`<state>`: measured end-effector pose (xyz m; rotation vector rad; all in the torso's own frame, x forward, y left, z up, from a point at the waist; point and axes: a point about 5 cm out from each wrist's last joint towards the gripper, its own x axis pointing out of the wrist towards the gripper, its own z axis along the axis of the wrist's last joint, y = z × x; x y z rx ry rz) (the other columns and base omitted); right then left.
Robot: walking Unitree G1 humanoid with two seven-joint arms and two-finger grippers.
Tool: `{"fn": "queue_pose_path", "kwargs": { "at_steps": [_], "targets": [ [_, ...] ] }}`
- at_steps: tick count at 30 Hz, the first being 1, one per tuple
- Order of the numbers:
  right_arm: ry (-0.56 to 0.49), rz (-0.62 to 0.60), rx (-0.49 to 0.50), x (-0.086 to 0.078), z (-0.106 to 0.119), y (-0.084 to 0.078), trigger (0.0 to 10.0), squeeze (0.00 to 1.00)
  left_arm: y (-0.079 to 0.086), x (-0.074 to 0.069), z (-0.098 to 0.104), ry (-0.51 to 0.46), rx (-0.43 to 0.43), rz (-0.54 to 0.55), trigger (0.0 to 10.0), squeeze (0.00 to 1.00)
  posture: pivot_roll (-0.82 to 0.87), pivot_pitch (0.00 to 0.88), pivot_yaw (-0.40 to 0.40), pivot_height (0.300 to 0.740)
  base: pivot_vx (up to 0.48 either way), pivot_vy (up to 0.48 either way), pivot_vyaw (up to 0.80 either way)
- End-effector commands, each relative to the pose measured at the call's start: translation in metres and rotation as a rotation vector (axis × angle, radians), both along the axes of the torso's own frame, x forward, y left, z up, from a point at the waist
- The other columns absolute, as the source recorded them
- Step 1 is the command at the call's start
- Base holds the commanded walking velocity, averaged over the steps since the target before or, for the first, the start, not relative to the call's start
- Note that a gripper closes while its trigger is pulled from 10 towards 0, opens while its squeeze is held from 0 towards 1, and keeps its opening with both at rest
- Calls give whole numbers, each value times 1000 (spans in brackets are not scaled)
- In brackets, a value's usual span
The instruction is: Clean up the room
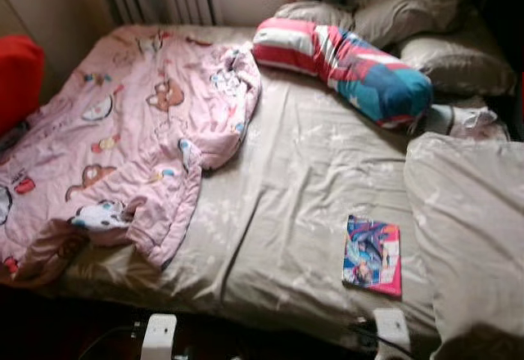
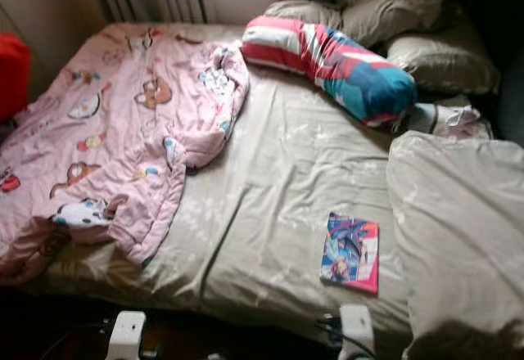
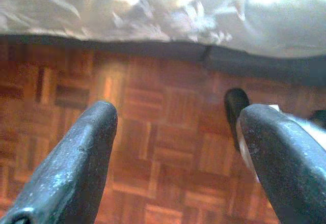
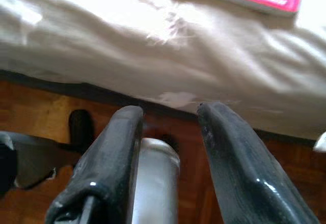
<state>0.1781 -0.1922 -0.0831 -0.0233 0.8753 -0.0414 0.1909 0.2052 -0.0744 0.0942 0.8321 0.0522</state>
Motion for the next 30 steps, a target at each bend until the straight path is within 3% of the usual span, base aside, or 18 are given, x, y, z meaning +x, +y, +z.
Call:
{"fn": "queue_pose_path", "kwargs": {
  "at_steps": [1, 30],
  "targets": [
    [20, -18, -8, -7, -3, -6, 10000, 0, 0, -12, -6, 43, 3, -2, 10000, 0, -66, 146, 77, 740, 0, 412, 0],
    [12, -26, -9, -6, -2, -6, 10000, 0, -2, -9, -5, 36, 0, 2, 10000, 0, -63, 178, 78, 740, 0, 409, 0]
  ]
}}
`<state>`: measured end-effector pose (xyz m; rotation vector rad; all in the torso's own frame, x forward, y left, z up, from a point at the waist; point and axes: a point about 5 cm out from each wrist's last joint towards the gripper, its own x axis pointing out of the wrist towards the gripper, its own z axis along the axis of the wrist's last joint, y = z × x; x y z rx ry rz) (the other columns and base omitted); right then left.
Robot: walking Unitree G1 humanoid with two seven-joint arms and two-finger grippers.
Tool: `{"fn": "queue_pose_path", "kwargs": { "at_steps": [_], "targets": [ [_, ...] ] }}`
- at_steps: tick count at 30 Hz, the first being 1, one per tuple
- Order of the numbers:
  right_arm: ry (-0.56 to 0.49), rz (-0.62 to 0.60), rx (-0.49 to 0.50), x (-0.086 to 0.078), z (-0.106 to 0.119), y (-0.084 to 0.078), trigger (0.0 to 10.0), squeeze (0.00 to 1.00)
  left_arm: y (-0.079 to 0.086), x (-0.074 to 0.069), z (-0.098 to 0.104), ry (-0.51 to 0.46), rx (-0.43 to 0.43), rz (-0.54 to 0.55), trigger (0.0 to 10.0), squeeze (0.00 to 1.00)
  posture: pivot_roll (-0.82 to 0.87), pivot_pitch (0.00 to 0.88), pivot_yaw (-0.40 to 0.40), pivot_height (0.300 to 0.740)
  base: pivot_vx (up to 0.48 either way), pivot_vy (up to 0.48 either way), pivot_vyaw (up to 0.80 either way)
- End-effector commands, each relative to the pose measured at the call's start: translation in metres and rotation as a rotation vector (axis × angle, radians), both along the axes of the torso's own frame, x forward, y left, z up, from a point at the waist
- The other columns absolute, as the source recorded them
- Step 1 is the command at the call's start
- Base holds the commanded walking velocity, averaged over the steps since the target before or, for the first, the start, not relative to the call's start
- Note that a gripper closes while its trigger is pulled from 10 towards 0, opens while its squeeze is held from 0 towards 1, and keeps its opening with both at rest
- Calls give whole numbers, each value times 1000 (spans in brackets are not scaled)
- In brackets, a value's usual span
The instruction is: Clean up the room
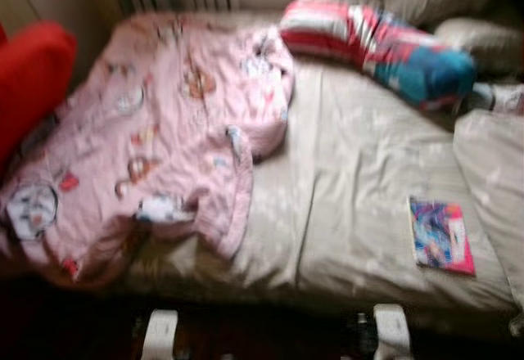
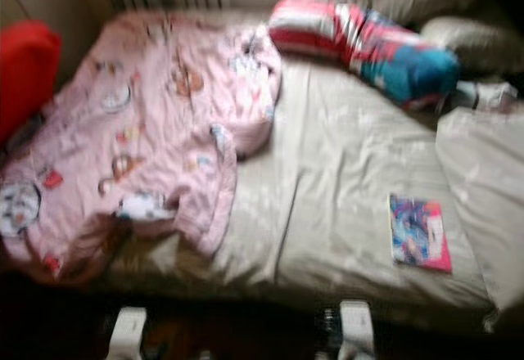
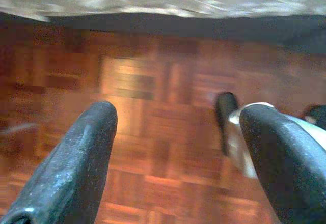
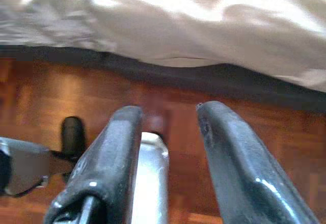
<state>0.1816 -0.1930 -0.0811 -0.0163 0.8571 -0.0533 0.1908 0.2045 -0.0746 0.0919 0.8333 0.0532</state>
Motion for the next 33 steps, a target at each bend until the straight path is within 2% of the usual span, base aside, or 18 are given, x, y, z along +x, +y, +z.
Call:
{"fn": "queue_pose_path", "kwargs": {
  "at_steps": [1, 22, 33],
  "targets": [
    [31, -14, -10, -9, -4, -6, 10000, 0, -1, -9, -5, 35, 1, 1, 10000, 0, -63, 178, 78, 740, 0, 409, 0],
    [31, -17, -6, -10, -4, -4, 10000, 0, 1, -8, -4, 36, 5, -7, 10000, 0, -69, 198, 86, 740, 0, 404, 0],
    [26, -20, -6, -10, -4, -5, 10000, 0, 1, -6, -3, 20, 2, -11, 10000, 0, -61, 183, 87, 740, 0, 0, 0]
  ]
}}
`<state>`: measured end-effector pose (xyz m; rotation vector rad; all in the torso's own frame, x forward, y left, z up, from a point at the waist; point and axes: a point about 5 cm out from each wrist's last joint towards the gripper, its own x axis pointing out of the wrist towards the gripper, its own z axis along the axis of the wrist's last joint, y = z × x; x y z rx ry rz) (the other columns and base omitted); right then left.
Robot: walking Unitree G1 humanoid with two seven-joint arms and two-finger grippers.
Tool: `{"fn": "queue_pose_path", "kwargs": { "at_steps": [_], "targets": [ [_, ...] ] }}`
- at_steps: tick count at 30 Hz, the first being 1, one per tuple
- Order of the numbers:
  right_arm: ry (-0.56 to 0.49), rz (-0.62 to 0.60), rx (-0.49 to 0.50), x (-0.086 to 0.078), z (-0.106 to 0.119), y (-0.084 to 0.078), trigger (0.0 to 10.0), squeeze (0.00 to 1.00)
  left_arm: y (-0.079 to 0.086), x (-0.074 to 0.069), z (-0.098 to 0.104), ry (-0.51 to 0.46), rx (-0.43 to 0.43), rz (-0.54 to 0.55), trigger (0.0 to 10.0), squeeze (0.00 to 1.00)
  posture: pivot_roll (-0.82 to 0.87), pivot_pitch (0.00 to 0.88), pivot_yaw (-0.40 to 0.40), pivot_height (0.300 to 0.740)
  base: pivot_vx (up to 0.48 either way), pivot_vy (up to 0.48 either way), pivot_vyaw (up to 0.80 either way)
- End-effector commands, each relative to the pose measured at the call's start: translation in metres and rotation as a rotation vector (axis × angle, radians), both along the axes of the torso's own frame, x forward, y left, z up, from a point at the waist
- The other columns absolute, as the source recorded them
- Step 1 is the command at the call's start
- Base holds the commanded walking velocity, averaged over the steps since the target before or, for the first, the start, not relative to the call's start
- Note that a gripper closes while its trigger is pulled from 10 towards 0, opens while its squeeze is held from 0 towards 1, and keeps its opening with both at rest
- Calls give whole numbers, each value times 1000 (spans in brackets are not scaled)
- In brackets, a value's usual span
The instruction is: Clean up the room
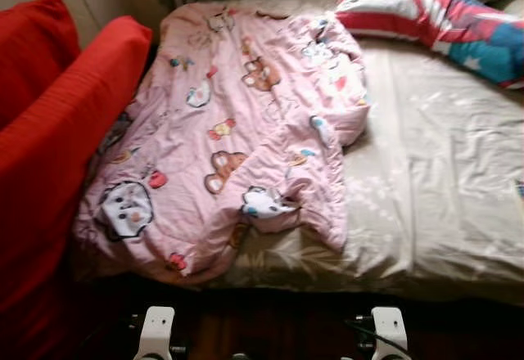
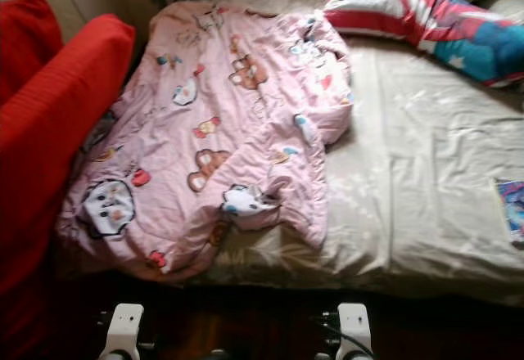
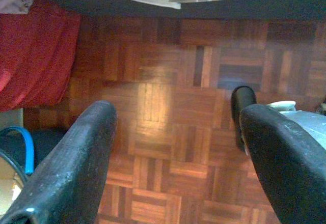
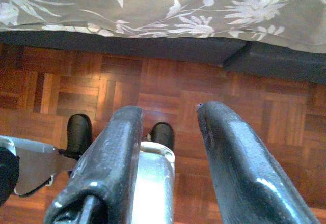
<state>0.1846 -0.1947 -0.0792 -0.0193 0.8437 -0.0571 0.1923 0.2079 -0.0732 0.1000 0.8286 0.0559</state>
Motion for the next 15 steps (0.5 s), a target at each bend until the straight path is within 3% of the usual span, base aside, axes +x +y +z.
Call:
{"fn": "queue_pose_path", "kwargs": {
  "at_steps": [1, 12, 15],
  "targets": [
    [39, -18, -1, -13, -6, -3, 10000, 0, -3, -7, -4, 23, -9, -10, 10000, 0, -61, 183, 87, 740, 0, 0, 0],
    [35, -1, -12, -13, -6, -2, 10000, 0, -4, -7, -5, 25, -16, -15, 10000, 0, -64, 161, 90, 740, 0, 0, 0],
    [28, 12, -12, -12, -5, -2, 10000, 0, -6, -7, -5, 26, -24, -17, 10000, 0, -64, 154, 91, 740, 0, 0, 800]
  ]
}}
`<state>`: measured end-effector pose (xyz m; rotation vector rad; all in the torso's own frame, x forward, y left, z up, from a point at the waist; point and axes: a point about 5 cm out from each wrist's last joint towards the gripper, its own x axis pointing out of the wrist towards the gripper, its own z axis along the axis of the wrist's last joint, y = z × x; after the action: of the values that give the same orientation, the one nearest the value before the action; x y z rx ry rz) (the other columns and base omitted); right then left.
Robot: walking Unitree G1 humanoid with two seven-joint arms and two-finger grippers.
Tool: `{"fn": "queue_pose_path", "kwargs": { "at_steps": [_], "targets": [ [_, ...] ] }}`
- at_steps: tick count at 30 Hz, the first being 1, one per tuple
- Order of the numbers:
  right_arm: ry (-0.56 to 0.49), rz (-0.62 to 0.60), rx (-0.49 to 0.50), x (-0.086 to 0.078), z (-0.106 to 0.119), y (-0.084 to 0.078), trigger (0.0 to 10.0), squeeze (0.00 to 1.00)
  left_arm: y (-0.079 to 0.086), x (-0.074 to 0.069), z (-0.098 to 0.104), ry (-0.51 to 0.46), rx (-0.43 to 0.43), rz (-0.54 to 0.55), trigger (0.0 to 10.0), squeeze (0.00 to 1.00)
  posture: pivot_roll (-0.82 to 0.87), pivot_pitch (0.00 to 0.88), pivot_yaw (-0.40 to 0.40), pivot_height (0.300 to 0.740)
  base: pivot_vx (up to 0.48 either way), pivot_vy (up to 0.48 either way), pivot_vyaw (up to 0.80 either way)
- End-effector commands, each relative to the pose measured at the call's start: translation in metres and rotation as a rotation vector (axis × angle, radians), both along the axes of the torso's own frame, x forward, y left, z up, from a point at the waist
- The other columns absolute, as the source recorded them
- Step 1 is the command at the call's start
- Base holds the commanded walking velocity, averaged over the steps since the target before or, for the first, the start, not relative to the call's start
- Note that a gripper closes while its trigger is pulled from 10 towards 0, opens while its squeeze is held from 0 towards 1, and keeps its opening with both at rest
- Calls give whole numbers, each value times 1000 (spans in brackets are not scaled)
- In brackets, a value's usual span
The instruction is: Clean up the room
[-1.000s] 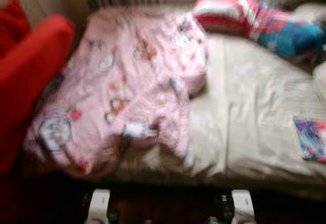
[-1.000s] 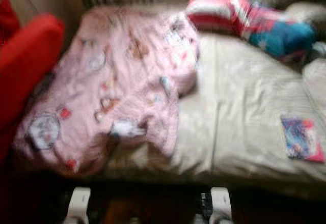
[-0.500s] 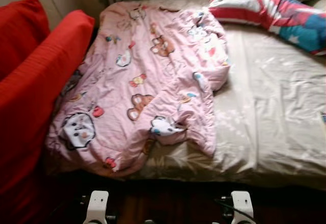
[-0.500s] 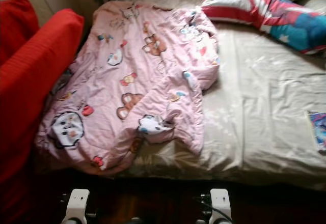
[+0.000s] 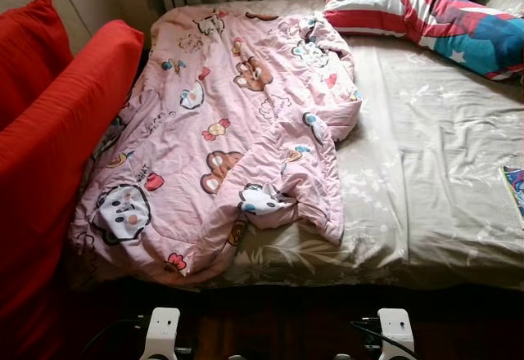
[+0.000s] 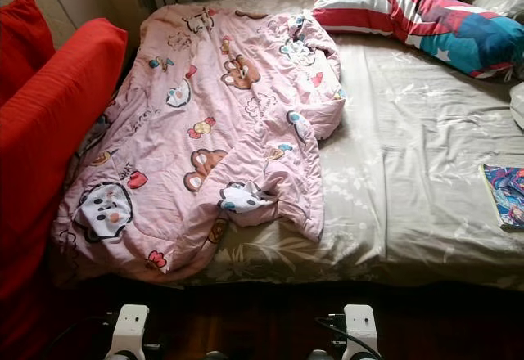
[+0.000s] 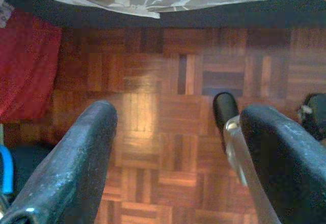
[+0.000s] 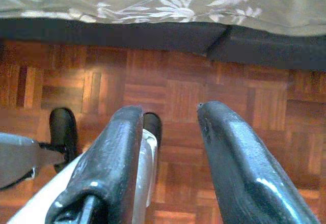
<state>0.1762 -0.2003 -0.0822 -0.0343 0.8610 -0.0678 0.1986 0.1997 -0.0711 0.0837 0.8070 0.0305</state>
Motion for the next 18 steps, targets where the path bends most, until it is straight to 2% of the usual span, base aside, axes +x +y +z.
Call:
{"fn": "queue_pose_path", "kwargs": {
  "at_steps": [1, 2, 14, 18],
  "targets": [
    [7, 7, 10, -4, -2, 4, 10000, 0, 2, -13, -7, 46, -2, 1, 10000, 0, -64, 153, 91, 740, 0, 0, 800],
    [7, 7, 10, -4, -2, 4, 10000, 0, 2, -13, -7, 46, -2, 1, 10000, 0, -64, 153, 91, 740, 0, 0, 800],
    [9, -11, 22, -5, -3, 5, 10000, 0, 2, -11, -6, 37, -4, -4, 10000, 0, -67, 145, 95, 740, 132, 0, 0],
    [5, 4, 11, -4, -2, 5, 10000, 0, 1, -10, -5, 30, -8, -3, 10000, 0, -63, 156, 92, 740, 334, 0, 0]
  ]
}}
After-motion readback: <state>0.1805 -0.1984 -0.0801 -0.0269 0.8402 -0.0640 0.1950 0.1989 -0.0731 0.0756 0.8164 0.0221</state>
